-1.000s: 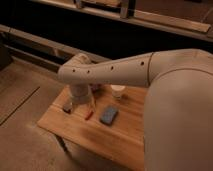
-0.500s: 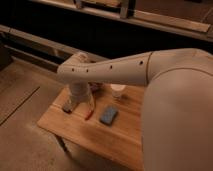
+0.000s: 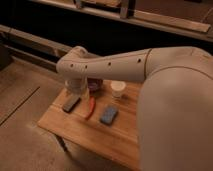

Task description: Place the pepper in the ceramic cup

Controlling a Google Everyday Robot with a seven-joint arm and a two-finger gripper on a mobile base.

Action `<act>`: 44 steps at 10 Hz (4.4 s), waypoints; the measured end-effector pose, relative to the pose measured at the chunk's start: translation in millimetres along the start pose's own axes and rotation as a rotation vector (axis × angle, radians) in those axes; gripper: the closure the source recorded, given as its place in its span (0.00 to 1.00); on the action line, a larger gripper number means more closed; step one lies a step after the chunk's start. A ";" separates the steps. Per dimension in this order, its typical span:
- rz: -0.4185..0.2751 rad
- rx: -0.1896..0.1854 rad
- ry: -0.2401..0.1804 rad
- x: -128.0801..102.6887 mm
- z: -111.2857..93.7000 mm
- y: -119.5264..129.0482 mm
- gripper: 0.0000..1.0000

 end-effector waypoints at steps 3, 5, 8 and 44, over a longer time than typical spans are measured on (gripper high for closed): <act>0.012 0.038 -0.009 -6.5 0.5 -14.9 0.35; 0.009 0.057 -0.004 -5.9 0.9 -18.4 0.35; 0.008 0.058 -0.003 -6.1 0.9 -19.2 0.35; -0.289 0.085 0.011 -67.5 92.8 -44.5 0.35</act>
